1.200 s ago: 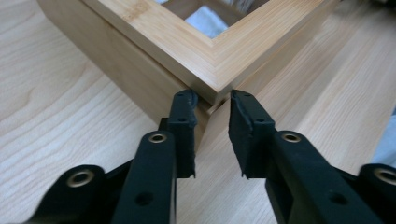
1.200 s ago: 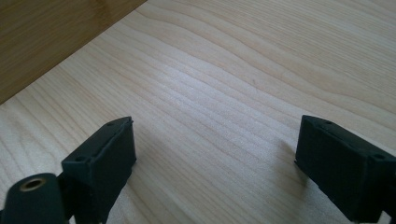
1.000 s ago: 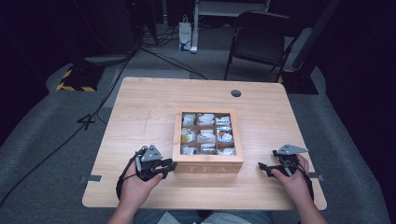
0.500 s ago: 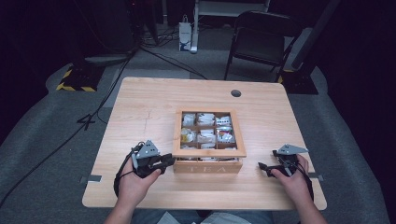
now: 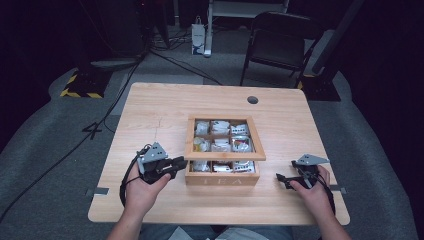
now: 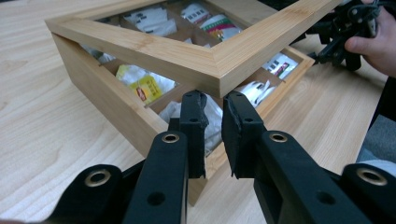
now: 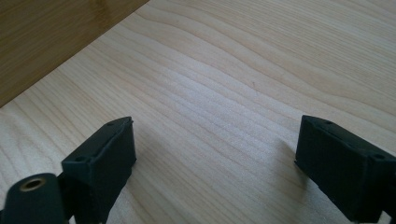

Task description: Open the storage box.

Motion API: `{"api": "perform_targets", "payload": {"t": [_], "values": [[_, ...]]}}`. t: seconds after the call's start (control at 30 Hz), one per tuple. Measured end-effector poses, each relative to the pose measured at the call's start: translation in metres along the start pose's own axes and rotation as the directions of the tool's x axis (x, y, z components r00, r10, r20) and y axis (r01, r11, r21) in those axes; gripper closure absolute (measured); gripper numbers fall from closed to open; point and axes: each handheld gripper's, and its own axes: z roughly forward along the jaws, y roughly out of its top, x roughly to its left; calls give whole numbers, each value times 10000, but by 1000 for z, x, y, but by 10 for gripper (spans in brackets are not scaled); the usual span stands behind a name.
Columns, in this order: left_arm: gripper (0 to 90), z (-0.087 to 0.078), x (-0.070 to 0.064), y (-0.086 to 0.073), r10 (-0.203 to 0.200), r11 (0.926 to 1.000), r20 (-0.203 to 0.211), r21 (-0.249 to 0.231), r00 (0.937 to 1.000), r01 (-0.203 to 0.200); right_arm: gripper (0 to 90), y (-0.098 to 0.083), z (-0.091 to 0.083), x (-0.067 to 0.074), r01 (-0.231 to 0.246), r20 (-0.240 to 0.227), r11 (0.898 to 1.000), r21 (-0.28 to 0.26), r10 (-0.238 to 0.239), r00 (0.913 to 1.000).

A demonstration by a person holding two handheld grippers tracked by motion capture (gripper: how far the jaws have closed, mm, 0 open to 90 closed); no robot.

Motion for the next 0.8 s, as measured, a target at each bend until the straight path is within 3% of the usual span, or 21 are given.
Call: {"api": "perform_targets", "payload": {"t": [0.1, 0.8], "values": [[788, -1, 1, 5, -184, 9997, 68, -129, 9998, 185, 123, 0, 0, 0, -2, -3, 10000, 1, 2, 10000], [812, -5, 7, 47, -12, 9975, -66, -707, 10000, 8, 127, 0, 0, 0, 39, -56, 10000, -1, -39, 10000]]}}
